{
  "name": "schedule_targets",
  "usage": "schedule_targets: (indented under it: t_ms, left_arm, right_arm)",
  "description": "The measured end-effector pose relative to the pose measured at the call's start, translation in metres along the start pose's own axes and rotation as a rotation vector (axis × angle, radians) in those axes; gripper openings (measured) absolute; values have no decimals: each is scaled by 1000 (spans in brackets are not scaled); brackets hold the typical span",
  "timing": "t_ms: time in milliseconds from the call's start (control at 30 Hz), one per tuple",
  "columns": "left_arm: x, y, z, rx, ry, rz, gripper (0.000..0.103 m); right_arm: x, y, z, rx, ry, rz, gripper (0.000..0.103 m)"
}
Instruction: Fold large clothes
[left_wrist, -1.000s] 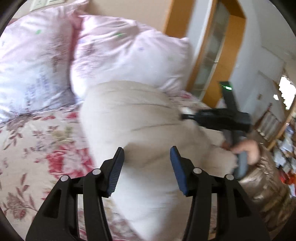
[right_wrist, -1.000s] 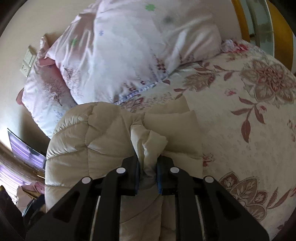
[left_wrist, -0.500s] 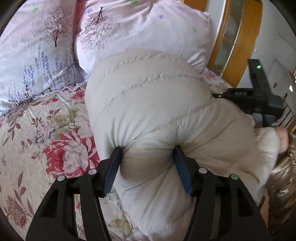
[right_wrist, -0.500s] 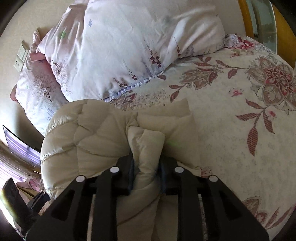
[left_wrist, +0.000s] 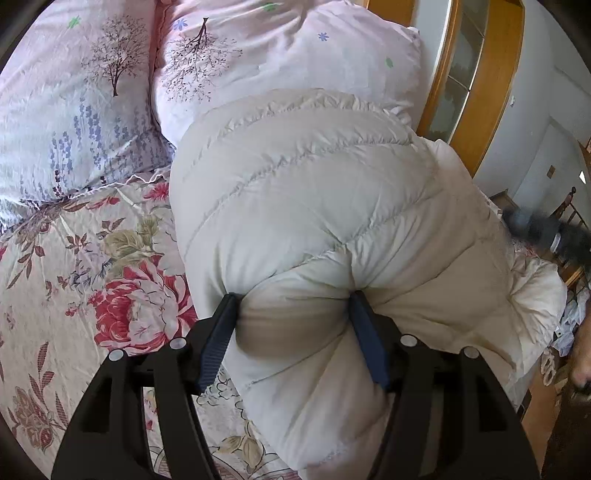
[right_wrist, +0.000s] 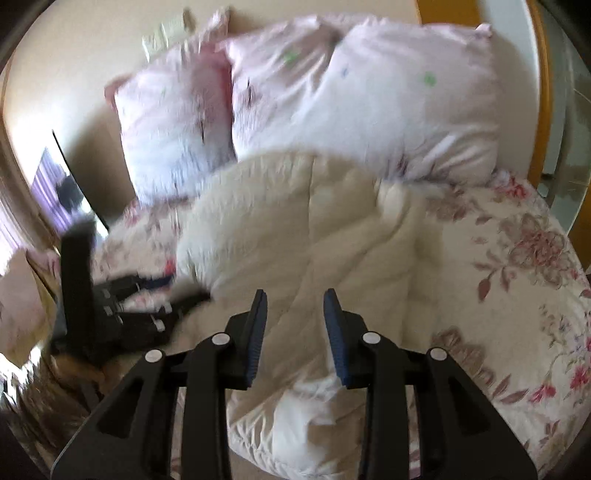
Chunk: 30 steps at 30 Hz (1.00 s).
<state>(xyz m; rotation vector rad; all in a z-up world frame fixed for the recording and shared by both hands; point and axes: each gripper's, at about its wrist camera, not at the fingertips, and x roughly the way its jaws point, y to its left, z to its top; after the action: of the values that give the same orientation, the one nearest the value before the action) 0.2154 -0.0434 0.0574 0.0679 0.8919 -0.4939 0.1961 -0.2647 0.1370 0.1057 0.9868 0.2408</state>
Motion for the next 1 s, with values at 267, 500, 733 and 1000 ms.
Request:
schedule_targets:
  t_ms: [267, 500, 733, 1000]
  left_arm:
    - [-10, -3, -2, -6, -39, -29, 65]
    - [-28, -19, -6, 45, -79, -49, 65]
    - [1, -20, -12, 30, 5, -9, 67]
    - [-22, 9, 19, -55, -99, -19, 67]
  right_arm:
    - [44, -38, -27, 74, 63, -55, 27]
    - [53, -73, -38, 174, 24, -11, 27]
    - [49, -68, -31, 176, 58, -37, 29]
    - [-2, -48, 43, 187, -112, 11, 49]
